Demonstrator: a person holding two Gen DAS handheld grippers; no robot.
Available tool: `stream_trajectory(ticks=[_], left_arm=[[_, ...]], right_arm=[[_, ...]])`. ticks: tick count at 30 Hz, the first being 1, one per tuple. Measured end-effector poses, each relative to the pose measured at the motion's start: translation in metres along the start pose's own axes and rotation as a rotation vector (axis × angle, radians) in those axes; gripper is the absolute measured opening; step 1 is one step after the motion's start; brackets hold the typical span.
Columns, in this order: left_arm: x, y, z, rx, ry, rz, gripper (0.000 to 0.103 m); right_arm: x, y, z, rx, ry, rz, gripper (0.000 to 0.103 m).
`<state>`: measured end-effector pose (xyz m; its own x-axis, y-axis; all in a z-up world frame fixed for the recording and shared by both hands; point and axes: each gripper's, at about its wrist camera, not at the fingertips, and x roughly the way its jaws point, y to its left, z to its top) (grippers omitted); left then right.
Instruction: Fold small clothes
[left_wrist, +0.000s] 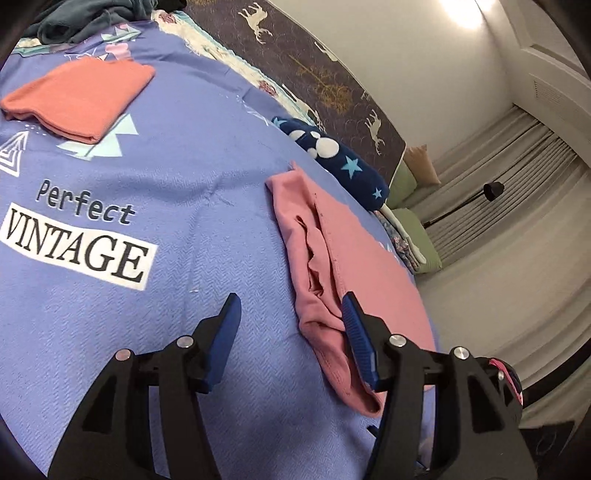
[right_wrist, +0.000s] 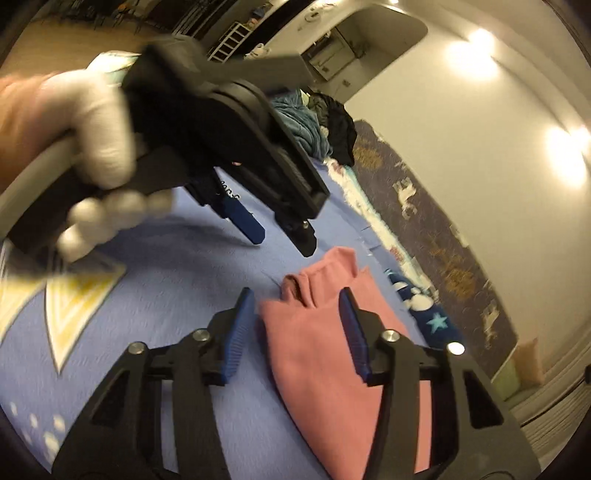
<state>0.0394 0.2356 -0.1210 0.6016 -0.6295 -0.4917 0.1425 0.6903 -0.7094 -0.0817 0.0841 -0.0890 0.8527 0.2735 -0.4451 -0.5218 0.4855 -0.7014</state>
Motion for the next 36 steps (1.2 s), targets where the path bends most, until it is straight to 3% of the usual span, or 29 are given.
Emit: stream_trajectory(ticks=[4, 8, 10, 12, 16, 17, 19, 20, 21, 24, 26, 27, 29, 31, 34, 35, 36], left_arm=[[0.01, 0.002, 0.001, -0.014, 0.025, -0.024, 0.059], [0.033, 0.002, 0.016, -0.025, 0.073, -0.11, 0.061], [0.052, 0.003, 0.03, -0.041, 0.102, -0.155, 0.061], [0.07, 0.005, 0.046, -0.056, 0.112, -0.189, 0.061], [0.097, 0.002, 0.07, -0.069, 0.147, -0.221, 0.06], [0.101, -0.001, 0.073, -0.06, 0.156, -0.217, 0.055], [0.113, -0.008, 0.078, -0.038, 0.181, -0.16, 0.032], [0.114, -0.008, 0.08, -0.044, 0.183, -0.133, 0.007], [0.114, -0.008, 0.082, -0.064, 0.174, -0.123, 0.006], [0.098, -0.013, 0.084, -0.037, 0.114, -0.111, 0.005], [0.101, -0.007, 0.082, 0.009, 0.111, -0.021, 0.005], [0.106, 0.006, 0.08, -0.033, 0.13, -0.007, 0.005], [0.102, 0.016, 0.08, -0.09, 0.108, -0.076, 0.005], [0.089, 0.011, 0.08, -0.049, 0.06, -0.073, 0.006], [0.076, 0.004, 0.081, -0.043, 0.064, -0.07, 0.032], [0.072, 0.002, 0.081, -0.034, 0.06, -0.067, 0.042], [0.066, -0.003, 0.08, -0.009, 0.057, -0.058, 0.046]], right_arm=[[0.011, 0.004, -0.015, -0.011, 0.125, 0.031, 0.047], [0.033, -0.001, -0.006, 0.033, 0.168, 0.008, 0.045], [0.05, 0.001, 0.001, 0.031, 0.177, -0.02, 0.036], [0.065, 0.004, 0.002, 0.021, 0.197, -0.033, 0.014], [0.076, 0.007, 0.002, 0.014, 0.209, -0.034, 0.008], [0.076, 0.005, 0.001, 0.021, 0.203, -0.028, 0.007], [0.079, 0.002, 0.0, 0.031, 0.198, -0.018, 0.007], [0.078, 0.002, 0.0, 0.038, 0.196, -0.011, 0.007], [0.078, -0.001, 0.0, 0.049, 0.19, 0.0, 0.006], [0.066, -0.023, 0.005, 0.155, 0.134, 0.04, 0.004], [0.067, -0.035, 0.006, 0.221, 0.14, 0.079, 0.004], [0.073, -0.035, 0.004, 0.227, 0.161, 0.108, 0.004], [0.08, -0.03, -0.001, 0.22, 0.197, 0.142, 0.004], [0.077, -0.03, -0.001, 0.215, 0.183, 0.129, 0.004], [0.077, -0.039, -0.002, 0.243, 0.183, 0.149, 0.007], [0.07, -0.033, -0.002, 0.248, 0.181, 0.156, 0.013], [0.065, -0.031, -0.003, 0.25, 0.177, 0.156, 0.024]])
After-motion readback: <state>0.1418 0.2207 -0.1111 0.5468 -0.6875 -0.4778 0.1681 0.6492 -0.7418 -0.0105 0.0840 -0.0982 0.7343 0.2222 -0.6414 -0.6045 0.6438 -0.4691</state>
